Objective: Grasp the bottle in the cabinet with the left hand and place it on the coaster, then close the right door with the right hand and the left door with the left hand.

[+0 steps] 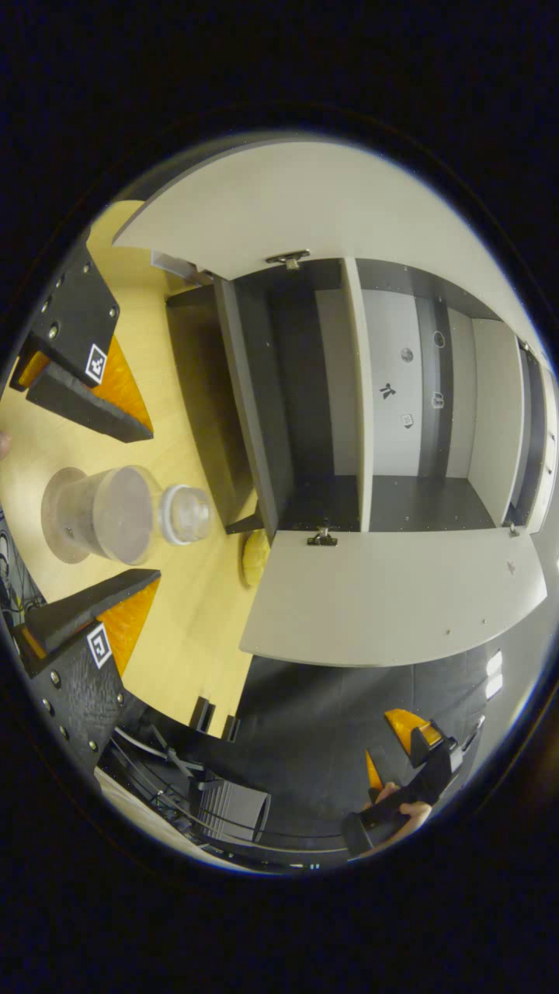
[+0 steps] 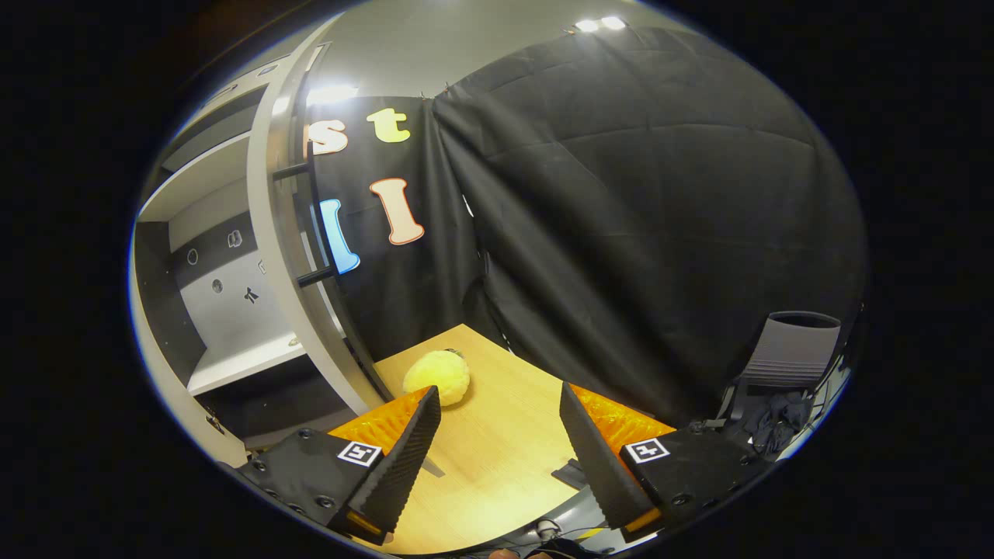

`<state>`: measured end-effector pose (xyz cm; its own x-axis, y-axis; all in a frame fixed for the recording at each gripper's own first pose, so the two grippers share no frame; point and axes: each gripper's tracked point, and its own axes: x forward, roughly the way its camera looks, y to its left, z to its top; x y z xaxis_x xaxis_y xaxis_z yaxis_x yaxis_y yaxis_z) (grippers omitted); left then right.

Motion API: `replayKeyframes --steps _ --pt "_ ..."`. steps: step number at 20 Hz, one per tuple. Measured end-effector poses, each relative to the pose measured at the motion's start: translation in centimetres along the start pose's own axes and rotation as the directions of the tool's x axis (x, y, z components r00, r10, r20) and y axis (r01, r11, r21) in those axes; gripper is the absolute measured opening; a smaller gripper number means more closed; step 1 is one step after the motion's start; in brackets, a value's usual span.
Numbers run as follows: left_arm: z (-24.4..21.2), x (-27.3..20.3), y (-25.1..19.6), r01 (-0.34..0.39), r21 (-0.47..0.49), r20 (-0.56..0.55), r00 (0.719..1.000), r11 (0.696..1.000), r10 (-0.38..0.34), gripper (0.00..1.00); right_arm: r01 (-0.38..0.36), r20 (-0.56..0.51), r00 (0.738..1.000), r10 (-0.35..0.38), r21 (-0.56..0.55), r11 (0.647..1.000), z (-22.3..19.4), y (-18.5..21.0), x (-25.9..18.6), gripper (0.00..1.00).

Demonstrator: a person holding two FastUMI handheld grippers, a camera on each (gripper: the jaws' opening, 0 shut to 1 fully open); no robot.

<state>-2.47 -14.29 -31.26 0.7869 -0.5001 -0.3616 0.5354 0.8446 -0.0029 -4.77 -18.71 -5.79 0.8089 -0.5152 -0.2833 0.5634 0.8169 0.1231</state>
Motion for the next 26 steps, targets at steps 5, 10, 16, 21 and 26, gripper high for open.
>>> replayKeyframes --steps 5,10,16,21,26 --pt "7.7 -1.6 -1.0 0.0 -0.003 0.07 0.998 1.0 0.0 1.0 0.015 0.005 1.0 -0.015 0.032 0.999 0.3 -1.7 3.2 0.98" --pt "16.4 -2.8 -1.3 -0.07 -0.064 0.162 0.984 0.996 0.08 0.95 0.004 0.017 1.0 -0.005 0.055 0.998 1.2 -2.9 5.9 0.98" --pt "24.5 -2.8 0.5 -0.214 -0.061 0.186 0.957 0.975 0.222 1.0 -0.106 0.121 0.986 0.114 -0.071 0.992 5.1 -0.5 7.1 0.98" --pt "27.6 -3.1 2.1 -0.287 -0.151 0.155 0.938 0.946 0.31 1.0 -0.224 0.25 0.928 0.278 -0.222 0.949 11.1 3.5 5.5 0.98" --pt "27.9 -5.7 5.5 -0.389 -0.326 0.146 0.88 0.862 0.452 0.95 -0.378 0.295 0.831 0.471 -0.32 0.869 15.1 7.8 3.5 0.98"
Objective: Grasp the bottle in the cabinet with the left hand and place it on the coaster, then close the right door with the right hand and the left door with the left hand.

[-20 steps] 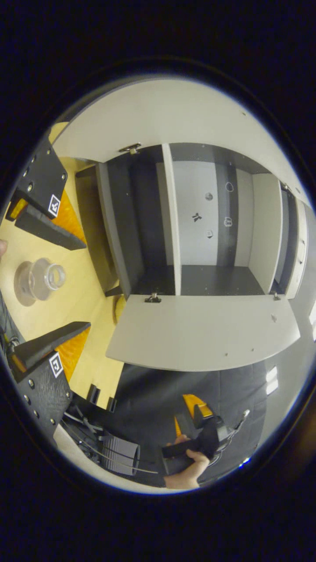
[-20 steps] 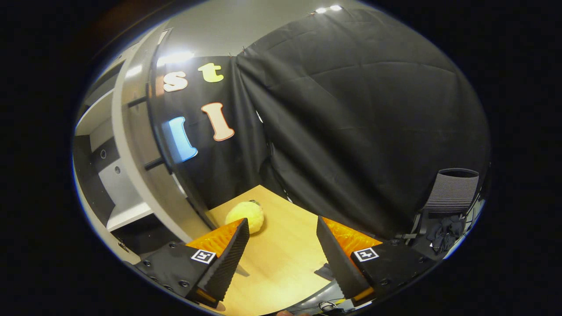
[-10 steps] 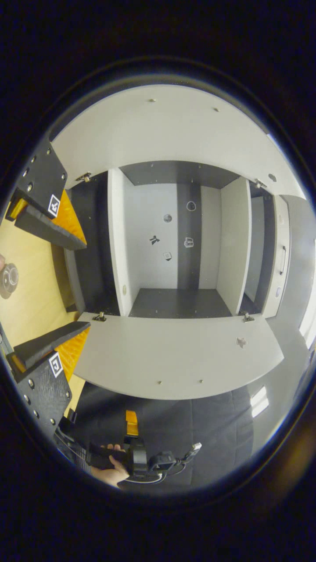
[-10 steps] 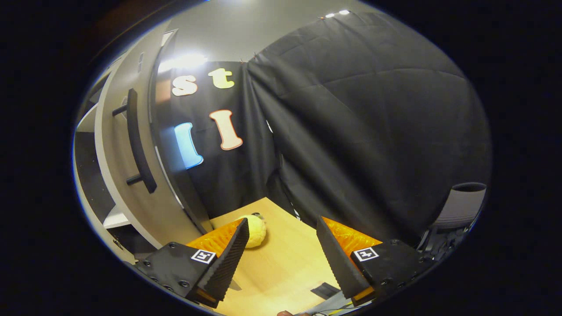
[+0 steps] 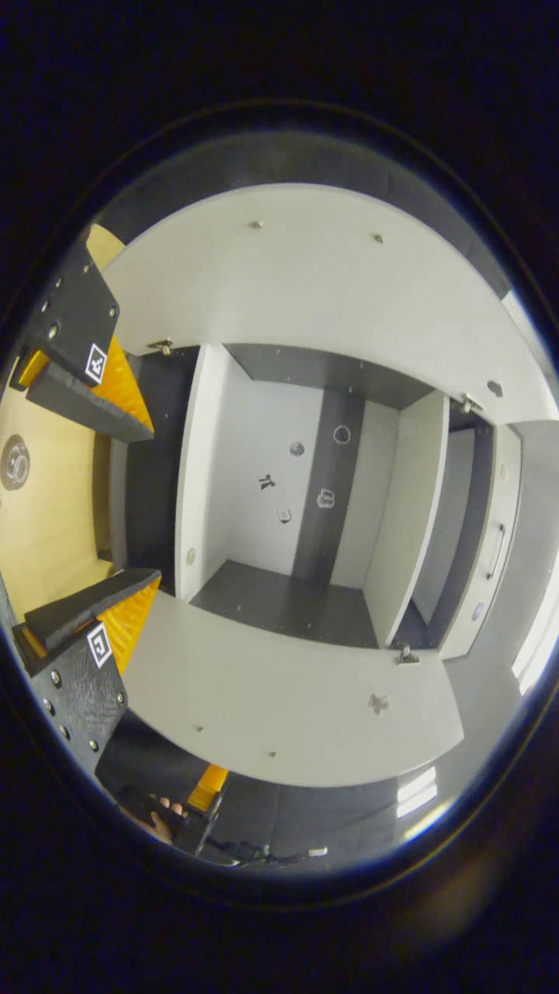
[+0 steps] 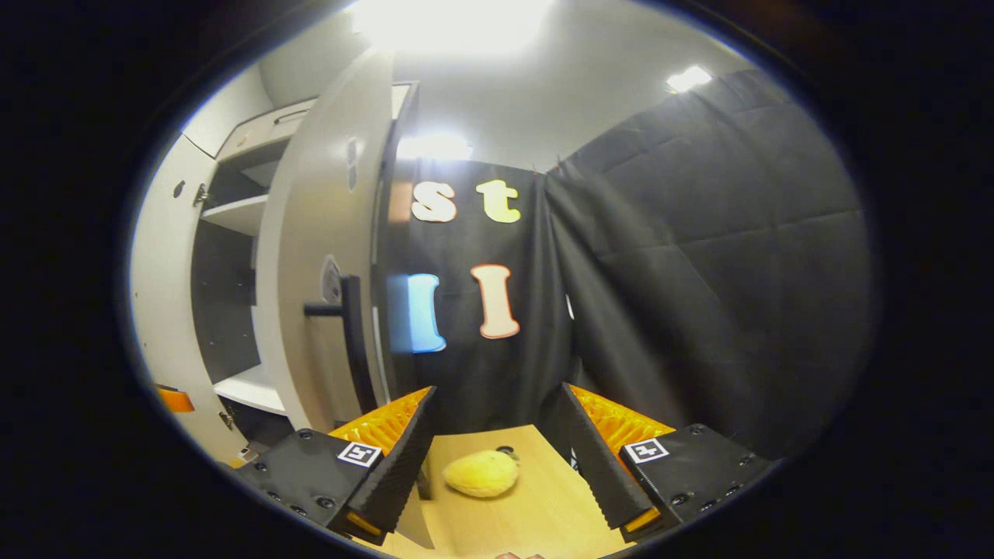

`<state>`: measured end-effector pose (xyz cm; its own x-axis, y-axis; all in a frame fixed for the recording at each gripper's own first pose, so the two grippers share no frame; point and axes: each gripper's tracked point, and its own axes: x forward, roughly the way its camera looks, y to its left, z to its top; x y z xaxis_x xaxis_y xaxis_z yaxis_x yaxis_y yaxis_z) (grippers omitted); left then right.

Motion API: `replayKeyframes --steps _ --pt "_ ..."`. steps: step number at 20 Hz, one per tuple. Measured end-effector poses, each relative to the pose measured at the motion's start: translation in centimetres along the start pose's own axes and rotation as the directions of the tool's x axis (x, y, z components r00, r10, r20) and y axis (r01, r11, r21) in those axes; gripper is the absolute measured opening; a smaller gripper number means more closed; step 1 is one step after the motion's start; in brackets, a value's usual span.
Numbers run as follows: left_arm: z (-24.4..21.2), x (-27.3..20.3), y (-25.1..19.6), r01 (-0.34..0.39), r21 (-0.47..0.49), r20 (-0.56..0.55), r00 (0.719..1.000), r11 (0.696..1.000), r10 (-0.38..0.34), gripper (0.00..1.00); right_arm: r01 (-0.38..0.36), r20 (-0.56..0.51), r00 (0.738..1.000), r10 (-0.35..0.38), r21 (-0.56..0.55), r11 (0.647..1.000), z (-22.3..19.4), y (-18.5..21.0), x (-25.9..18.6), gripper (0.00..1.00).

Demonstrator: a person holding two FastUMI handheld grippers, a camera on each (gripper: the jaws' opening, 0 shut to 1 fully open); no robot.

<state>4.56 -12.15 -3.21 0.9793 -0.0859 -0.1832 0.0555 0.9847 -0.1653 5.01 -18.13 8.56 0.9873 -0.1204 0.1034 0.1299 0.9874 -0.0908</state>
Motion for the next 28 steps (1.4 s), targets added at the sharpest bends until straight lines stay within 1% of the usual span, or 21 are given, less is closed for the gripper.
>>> replayKeyframes --steps 3,4,5,7,8,9,10,11,12,13,16,17,18,19,20,21,22,23,25,26,28 --pt "0.3 -1.1 3.3 -0.108 0.02 0.024 0.994 0.994 0.108 0.95 -0.06 0.021 0.998 0.06 0.008 0.998 1.6 0.5 0.3 0.98" --pt "0.4 -1.7 4.1 -0.133 0.028 0.028 0.991 0.991 0.133 0.92 -0.076 0.022 0.997 0.076 0.017 0.997 1.9 0.7 0.7 0.98" --pt "0.4 -2.1 4.9 -0.159 0.032 0.028 0.987 0.987 0.158 0.95 -0.088 0.02 0.996 0.088 0.02 0.996 1.9 0.7 1.0 0.97" --pt "0.4 -3.2 6.4 -0.208 0.03 0.032 0.978 0.978 0.207 0.95 -0.105 0.009 0.994 0.105 0.007 0.994 1.6 0.3 1.7 0.97" --pt "0.4 -3.8 7.1 -0.231 0.026 0.034 0.973 0.973 0.23 1.0 -0.115 0.003 0.993 0.115 -0.013 0.993 1.4 0.3 1.9 0.97" --pt "0.4 -4.4 7.4 -0.248 0.019 0.035 0.968 0.969 0.247 0.95 -0.134 -0.003 0.991 0.134 -0.039 0.99 1.3 0.6 2.2 0.97" --pt "0.3 -4.9 7.7 -0.261 0.018 0.037 0.965 0.965 0.26 0.95 -0.161 -0.006 0.987 0.161 -0.065 0.985 1.3 1.1 2.3 0.97" --pt "0.3 -5.6 8.2 -0.283 0.028 0.045 0.959 0.959 0.281 0.95 -0.179 -0.006 0.984 0.179 -0.089 0.98 1.3 1.6 2.4 0.97" --pt "0.2 -6.4 9.0 -0.315 0.045 0.054 0.948 0.948 0.312 0.98 -0.18 0.001 0.984 0.181 -0.103 0.978 1.4 1.8 2.5 0.98" --pt "0.2 -7.3 9.5 -0.346 0.064 0.059 0.937 0.936 0.343 0.97 -0.176 0.011 0.984 0.178 -0.105 0.979 1.6 1.7 2.3 0.92" --pt "-0.1 -9.5 10.3 -0.412 0.084 0.075 0.911 0.907 0.406 0.95 -0.194 0.025 0.98 0.197 -0.087 0.977 1.5 2.1 2.4 0.92" --pt "-0.1 -10.1 10.3 -0.422 0.074 0.076 0.906 0.904 0.417 0.97 -0.209 0.025 0.977 0.211 -0.067 0.976 1.4 2.4 2.2 0.95" --pt "-0.4 -10.5 10.1 -0.427 0.06 0.075 0.903 0.902 0.422 1.0 -0.222 0.015 0.975 0.223 -0.054 0.974 1.1 2.8 2.2 0.95" --pt "-0.4 -10.8 10.0 -0.426 0.048 0.077 0.903 0.903 0.422 1.0 -0.229 0.01 0.973 0.23 -0.051 0.972 1.2 3.1 2.0 0.95" --pt "-0.5 -11.1 9.9 -0.424 0.04 0.079 0.904 0.905 0.42 1.0 -0.231 0.01 0.973 0.232 -0.058 0.971 1.3 3.1 1.8 0.92" --pt "-0.4 -11.1 9.9 -0.425 0.038 0.083 0.903 0.905 0.421 1.0 -0.234 0.013 0.972 0.235 -0.058 0.971 1.5 3.2 1.8 0.92" --pt "-0.5 -11.2 10.0 -0.426 0.038 0.083 0.903 0.904 0.422 1.0 -0.243 0.013 0.97 0.244 -0.051 0.969 1.6 3.5 1.7 0.95" --pt "-0.6 -11.1 10.1 -0.42 0.042 0.079 0.906 0.906 0.416 1.0 -0.258 0.006 0.966 0.259 -0.043 0.965 1.7 3.9 1.5 0.95" --pt "-0.9 -11.1 10.3 -0.414 0.052 0.065 0.91 0.909 0.41 1.0 -0.297 -0.008 0.955 0.297 -0.033 0.954 1.8 5.7 1.3 0.95" --pt "-1.0 -11.1 10.6 -0.413 0.057 0.062 0.91 0.909 0.409 1.0 -0.309 -0.008 0.951 0.309 -0.031 0.951 1.2 7.8 1.4 0.95" --pt "-1.0 -11.3 11.3 -0.422 0.06 0.061 0.906 0.905 0.418 1.0 -0.329 -0.011 0.944 0.329 -0.036 0.944 1.0 9.9 1.1 0.95"
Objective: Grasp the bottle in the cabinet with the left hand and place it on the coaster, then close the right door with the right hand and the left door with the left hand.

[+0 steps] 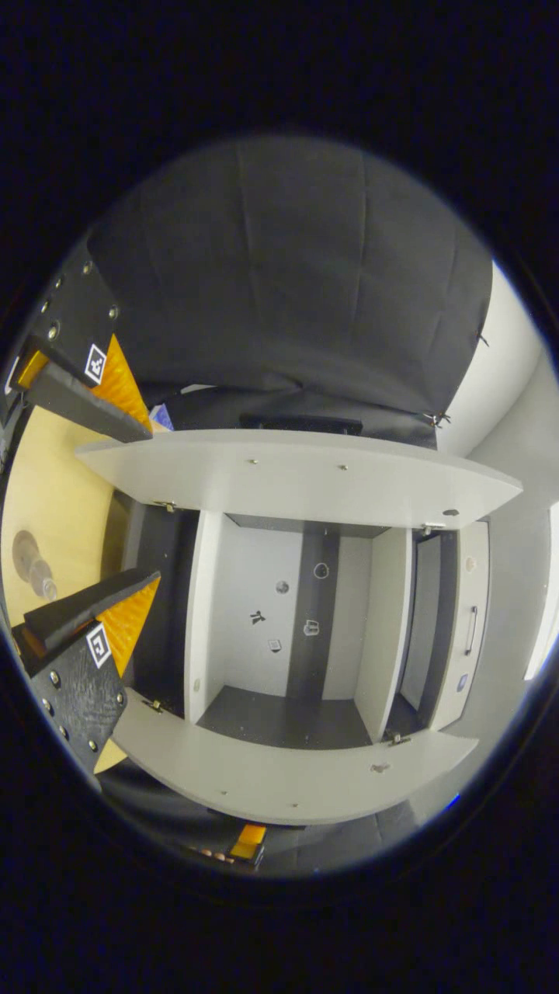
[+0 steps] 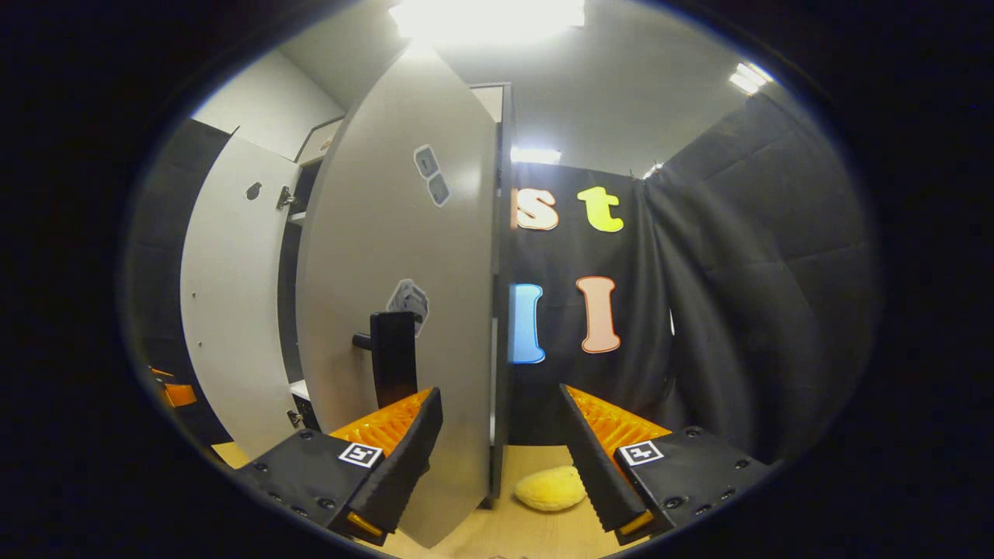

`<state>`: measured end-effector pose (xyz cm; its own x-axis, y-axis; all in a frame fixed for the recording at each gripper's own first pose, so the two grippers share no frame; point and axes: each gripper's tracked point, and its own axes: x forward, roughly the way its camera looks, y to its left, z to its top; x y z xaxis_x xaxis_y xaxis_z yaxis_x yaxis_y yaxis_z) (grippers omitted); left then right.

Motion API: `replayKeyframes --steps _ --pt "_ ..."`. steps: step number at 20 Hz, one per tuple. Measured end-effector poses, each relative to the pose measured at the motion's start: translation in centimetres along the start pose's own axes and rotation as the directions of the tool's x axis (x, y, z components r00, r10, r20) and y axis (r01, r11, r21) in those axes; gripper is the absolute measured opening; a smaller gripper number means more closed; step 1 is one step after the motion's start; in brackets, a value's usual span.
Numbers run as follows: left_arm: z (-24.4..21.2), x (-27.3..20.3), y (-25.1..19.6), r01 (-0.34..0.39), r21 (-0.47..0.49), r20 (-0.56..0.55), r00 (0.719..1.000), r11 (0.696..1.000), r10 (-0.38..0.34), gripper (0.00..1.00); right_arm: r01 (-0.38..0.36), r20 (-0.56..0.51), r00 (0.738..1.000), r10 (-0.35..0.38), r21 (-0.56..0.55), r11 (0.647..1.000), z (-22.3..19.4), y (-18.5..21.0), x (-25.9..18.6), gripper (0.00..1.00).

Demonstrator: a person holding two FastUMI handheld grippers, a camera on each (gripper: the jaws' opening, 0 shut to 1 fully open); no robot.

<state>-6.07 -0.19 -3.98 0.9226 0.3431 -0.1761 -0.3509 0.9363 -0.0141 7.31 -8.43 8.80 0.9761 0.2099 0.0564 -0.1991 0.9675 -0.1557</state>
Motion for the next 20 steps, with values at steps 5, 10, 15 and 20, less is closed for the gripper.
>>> replayKeyframes --steps 5,10,15,20 --pt "-0.2 0.1 3.5 -0.037 -0.012 -0.005 0.999 0.999 0.037 1.0 -0.066 0.005 0.998 0.066 -0.022 0.998 0.2 6.6 2.6 0.92" --pt "0.1 0.0 9.0 -0.115 -0.015 0.006 0.993 0.993 0.115 0.95 -0.141 -0.062 0.988 0.142 0.007 0.99 -1.6 12.2 4.6 0.97" --pt "1.9 0.7 15.6 -0.194 -0.045 0.056 0.979 0.98 0.196 1.0 -0.095 -0.092 0.991 0.096 0.013 0.995 -3.2 12.2 4.0 0.96" --pt "5.4 2.8 20.8 -0.209 -0.051 0.127 0.969 0.977 0.214 0.94 -0.05 -0.129 0.99 0.053 0.031 0.998 -4.6 11.7 3.4 0.97"
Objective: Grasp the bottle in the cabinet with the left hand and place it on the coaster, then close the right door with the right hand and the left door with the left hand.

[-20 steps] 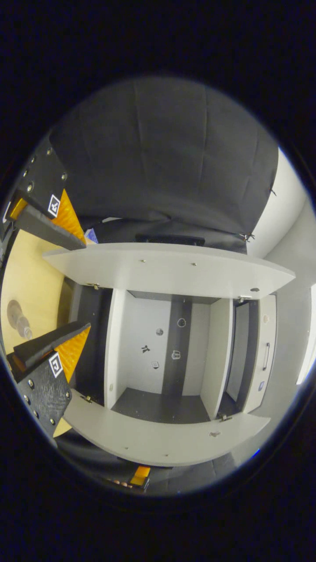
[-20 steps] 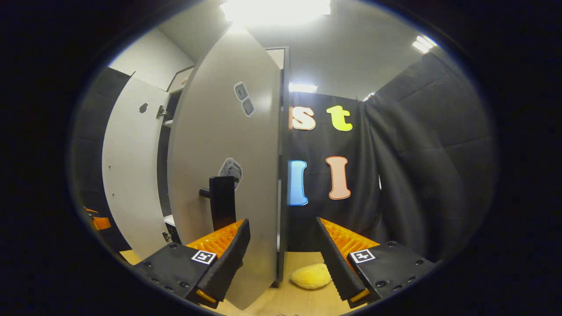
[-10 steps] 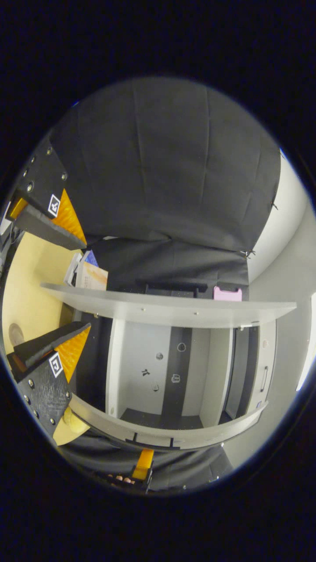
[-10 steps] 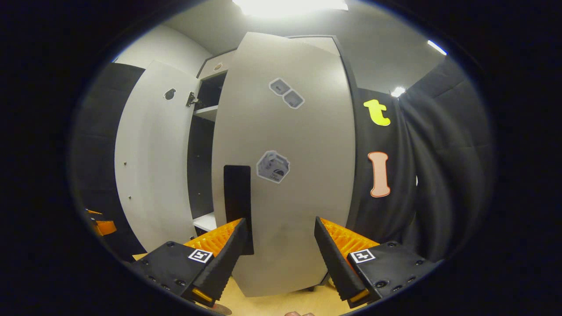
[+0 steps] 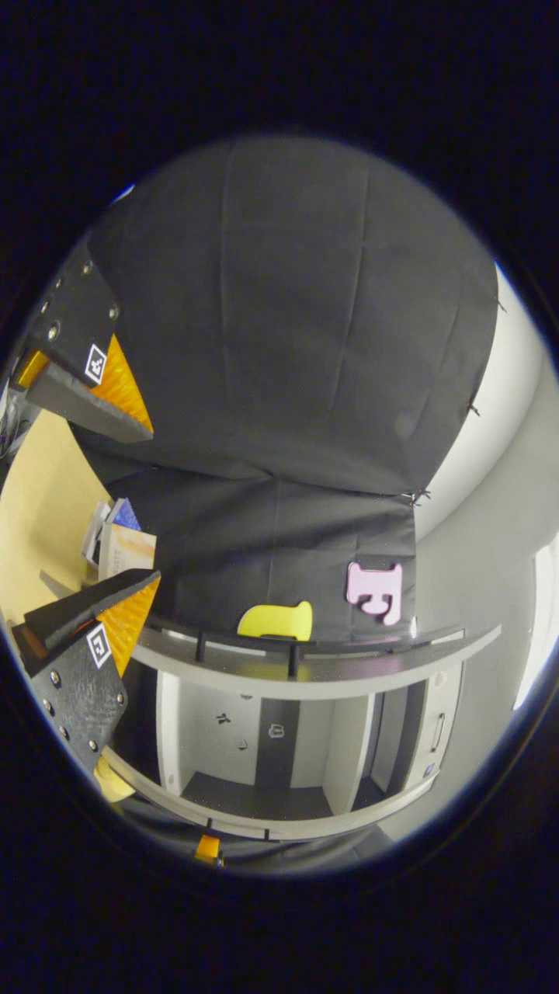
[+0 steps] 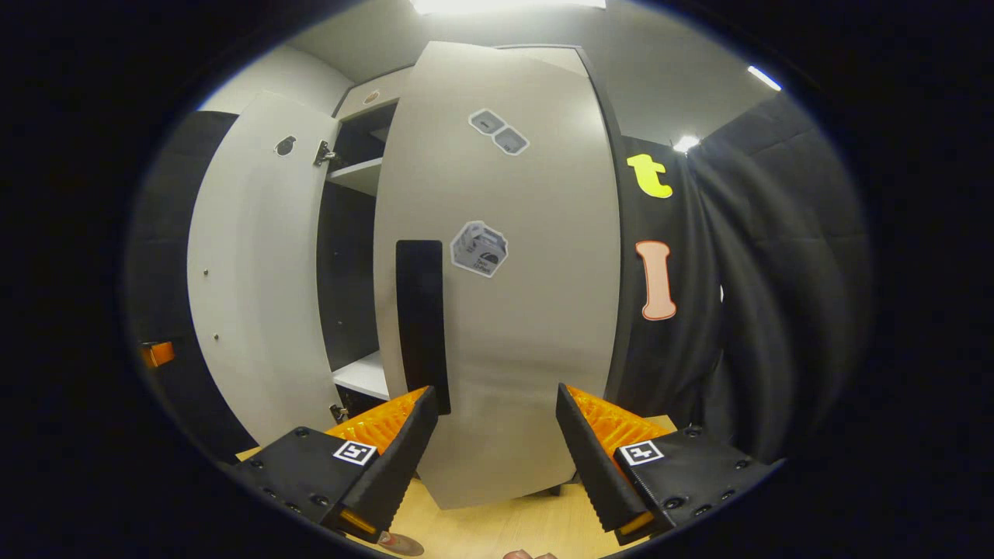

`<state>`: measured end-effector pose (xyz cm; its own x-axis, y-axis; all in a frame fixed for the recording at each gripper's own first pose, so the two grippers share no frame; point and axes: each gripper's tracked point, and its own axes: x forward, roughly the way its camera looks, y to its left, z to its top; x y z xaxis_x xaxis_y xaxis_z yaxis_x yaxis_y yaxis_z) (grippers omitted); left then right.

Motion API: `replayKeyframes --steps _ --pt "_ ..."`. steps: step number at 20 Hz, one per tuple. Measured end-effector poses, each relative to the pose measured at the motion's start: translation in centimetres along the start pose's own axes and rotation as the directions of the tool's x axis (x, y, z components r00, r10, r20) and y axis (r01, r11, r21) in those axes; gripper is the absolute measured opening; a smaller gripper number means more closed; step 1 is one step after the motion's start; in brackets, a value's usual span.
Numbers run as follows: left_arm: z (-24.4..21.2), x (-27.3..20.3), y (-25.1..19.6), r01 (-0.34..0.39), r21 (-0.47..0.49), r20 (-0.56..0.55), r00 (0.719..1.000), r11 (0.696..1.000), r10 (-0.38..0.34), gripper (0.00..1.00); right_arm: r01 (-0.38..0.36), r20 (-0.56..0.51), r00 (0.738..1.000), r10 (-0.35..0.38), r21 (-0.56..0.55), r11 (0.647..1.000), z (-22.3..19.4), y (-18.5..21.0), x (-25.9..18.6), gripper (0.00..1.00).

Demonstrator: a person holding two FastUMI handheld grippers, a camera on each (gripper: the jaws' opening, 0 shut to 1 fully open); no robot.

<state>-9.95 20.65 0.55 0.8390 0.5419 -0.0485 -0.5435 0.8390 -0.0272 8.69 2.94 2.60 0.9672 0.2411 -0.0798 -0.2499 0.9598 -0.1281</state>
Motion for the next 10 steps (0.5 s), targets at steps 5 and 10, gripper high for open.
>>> replayKeyframes --steps 5,10 --pt "1.9 4.6 0.9 0.098 -0.07 0.029 0.995 0.993 -0.096 1.0 0.046 -0.015 0.999 -0.046 0.009 0.999 -0.7 0.0 -0.2 0.98" --pt "2.5 9.7 0.8 0.199 -0.066 0.007 0.98 0.978 -0.199 1.0 0.109 -0.02 0.994 -0.108 0.014 0.994 -1.5 -0.2 -0.6 0.98"
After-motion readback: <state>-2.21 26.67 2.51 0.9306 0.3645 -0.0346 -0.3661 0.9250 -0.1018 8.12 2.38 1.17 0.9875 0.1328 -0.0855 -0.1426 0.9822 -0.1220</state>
